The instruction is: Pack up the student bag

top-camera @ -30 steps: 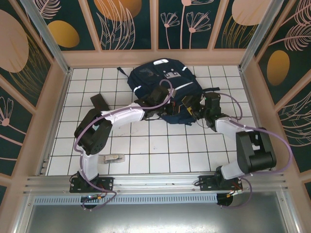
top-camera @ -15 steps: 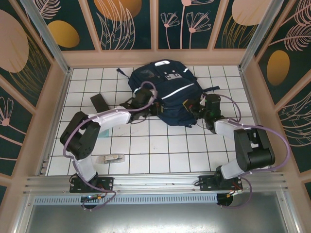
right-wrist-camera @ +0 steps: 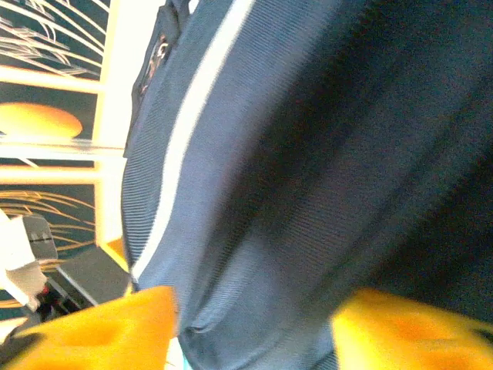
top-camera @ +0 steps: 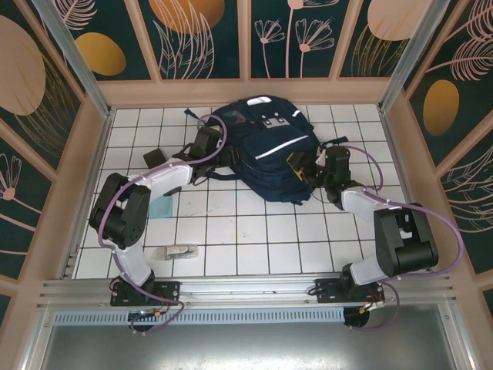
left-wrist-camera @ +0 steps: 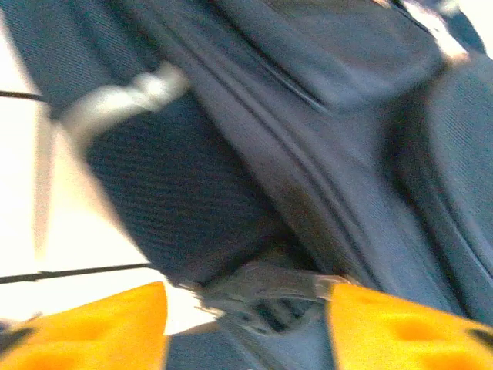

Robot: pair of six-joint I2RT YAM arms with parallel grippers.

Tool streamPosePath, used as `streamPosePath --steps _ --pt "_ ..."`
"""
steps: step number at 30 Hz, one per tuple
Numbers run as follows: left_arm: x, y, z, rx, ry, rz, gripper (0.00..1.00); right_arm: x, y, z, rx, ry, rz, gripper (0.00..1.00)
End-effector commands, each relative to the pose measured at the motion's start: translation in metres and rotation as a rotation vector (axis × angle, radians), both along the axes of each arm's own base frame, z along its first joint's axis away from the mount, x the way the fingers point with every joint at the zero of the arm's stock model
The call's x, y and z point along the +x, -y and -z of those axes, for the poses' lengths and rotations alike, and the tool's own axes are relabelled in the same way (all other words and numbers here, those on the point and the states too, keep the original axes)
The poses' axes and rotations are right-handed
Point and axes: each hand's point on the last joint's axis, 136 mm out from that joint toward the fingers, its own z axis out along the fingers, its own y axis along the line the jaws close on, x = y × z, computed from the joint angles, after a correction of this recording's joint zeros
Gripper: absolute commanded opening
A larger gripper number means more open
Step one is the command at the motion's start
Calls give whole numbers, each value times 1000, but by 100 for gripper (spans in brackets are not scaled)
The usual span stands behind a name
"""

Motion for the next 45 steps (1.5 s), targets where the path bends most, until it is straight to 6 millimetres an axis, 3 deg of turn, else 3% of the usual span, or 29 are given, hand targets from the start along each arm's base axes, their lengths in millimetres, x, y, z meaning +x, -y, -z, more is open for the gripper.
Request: streamPosePath --steps 1,3,6,12,16,23,31,32,38,45 --pt "4 -58 -23 174 64 -196 99 -1 -6 -24 -197 79 -66 99" --pt "-1 -84 -31 245 98 -268 99 -4 -6 -23 -297 76 -92 99" --pt "-2 -113 -26 287 63 -318 99 -7 1 -20 -412 61 -98 99" --pt "-1 -164 -8 348 -14 -461 99 0 33 -8 -619 10 -23 99" --pt "-7 -196 19 381 -94 -547 99 3 38 -6 -656 14 -13 99" --pt "-18 -211 62 333 -192 -566 99 1 28 -6 -597 29 -27 99" --pt "-20 -215 98 316 -269 -542 99 0 19 -10 -574 46 -43 99" --pt "-20 -217 101 306 -277 -544 94 0 18 -10 -572 48 -43 99" --pt "-17 -218 103 297 -280 -534 90 0 14 -14 -556 56 -51 98" --pt "-12 -210 94 239 -255 -526 69 -4 2 -42 -509 138 -72 92"
